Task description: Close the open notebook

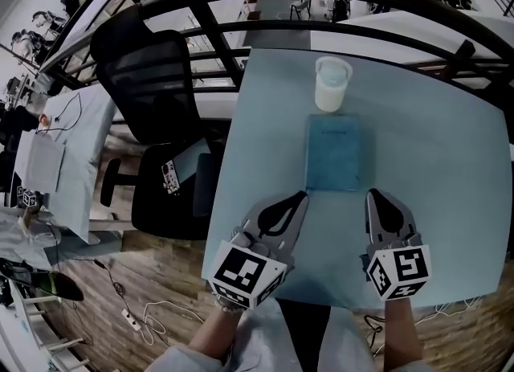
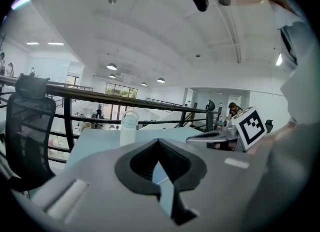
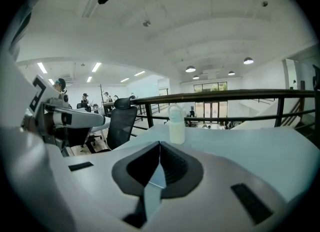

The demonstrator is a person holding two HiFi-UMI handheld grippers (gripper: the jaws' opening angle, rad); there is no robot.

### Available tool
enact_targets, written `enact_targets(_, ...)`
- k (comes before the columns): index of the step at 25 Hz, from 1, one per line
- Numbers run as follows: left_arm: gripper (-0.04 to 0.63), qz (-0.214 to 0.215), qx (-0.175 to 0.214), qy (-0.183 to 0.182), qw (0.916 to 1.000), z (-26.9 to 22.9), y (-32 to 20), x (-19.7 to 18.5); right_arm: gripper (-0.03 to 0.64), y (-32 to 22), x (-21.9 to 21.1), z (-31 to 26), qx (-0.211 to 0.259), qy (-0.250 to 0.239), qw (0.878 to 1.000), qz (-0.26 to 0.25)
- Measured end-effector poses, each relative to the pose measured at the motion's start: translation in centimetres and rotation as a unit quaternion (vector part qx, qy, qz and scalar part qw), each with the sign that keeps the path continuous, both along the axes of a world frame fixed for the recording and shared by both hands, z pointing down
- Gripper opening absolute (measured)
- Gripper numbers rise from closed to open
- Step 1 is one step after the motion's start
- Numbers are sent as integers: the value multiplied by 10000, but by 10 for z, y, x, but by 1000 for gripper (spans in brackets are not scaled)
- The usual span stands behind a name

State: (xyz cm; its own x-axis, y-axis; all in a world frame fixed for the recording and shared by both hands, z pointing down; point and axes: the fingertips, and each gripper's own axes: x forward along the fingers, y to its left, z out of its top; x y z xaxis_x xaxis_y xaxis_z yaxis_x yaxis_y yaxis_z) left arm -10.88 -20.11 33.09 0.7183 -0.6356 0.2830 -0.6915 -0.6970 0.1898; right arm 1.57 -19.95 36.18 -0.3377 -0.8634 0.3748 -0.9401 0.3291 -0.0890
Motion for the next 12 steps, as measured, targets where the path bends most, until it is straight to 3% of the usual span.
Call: enact_targets(12, 5, -233, 517, 195, 9982, -82, 11, -10, 2, 12, -10, -95, 956, -212, 9951, -109)
